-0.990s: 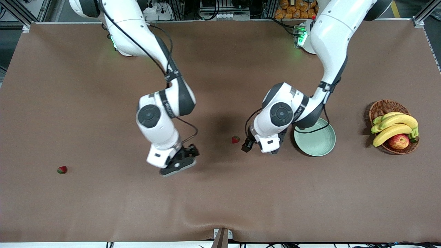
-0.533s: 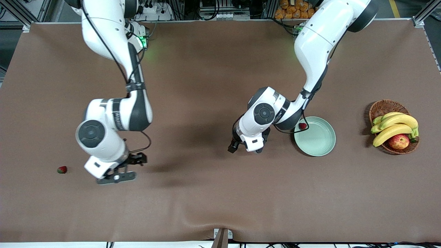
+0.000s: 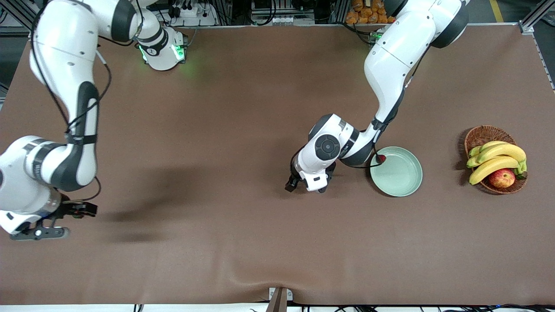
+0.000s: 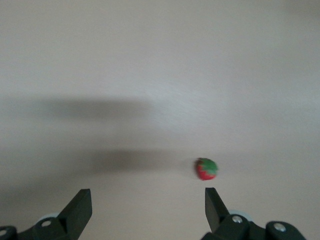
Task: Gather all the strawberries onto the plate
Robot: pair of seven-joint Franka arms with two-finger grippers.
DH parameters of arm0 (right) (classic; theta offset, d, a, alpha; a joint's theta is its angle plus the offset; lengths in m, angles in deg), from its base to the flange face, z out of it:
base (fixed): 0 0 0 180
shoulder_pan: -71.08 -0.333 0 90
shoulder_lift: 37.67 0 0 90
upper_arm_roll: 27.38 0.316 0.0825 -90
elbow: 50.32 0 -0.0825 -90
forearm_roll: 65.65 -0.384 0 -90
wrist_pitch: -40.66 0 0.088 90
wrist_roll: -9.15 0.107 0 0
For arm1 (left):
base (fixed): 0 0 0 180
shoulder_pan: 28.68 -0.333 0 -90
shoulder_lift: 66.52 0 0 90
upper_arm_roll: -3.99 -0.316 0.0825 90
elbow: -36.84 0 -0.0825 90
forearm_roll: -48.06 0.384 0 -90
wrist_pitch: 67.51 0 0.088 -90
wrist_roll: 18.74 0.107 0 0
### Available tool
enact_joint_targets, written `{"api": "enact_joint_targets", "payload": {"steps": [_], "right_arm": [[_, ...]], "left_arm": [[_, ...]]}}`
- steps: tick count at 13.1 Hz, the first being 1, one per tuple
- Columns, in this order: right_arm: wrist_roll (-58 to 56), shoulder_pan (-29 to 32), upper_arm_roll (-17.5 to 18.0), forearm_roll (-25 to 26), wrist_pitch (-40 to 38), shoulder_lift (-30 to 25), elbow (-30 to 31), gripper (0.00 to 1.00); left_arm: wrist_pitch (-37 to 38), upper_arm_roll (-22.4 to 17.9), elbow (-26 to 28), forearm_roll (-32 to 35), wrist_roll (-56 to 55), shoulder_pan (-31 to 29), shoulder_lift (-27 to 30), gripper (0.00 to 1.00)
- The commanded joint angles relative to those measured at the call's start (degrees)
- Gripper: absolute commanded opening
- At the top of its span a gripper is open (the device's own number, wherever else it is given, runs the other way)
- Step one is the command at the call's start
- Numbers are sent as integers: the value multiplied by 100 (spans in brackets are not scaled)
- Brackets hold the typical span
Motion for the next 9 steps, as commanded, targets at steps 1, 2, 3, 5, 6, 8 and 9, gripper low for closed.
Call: {"api": "enact_joint_targets", "payload": {"steps": [1,2,3,5,6,8,9], "right_arm": [[-528,1073,931,-83,497,129,-32,100],[-652,1382,1230,-83,560,182,-23,100],[-679,1585,1416,-74,570,235,-23,100],[-680,1710,1471,-83,779,436,-23,100],[-680,1780,1479,-92,946,551,-23,100],[-680,1824,1541,-101,1018,701,-49,100],[-680,1903,1619,-101,1053,719,-58,100]], "left_arm": [[8,-61,-90,-7,52,53,-84,76],[8,-61,-90,-16,61,53,-93,70],[8,-61,-90,-16,61,36,-93,61],[8,-61,-116,-16,52,27,-93,32],[8,-61,-125,-7,52,18,-76,6],[130,-70,-117,1,35,-8,55,0],[375,-70,-134,1,35,-52,178,0]]}}
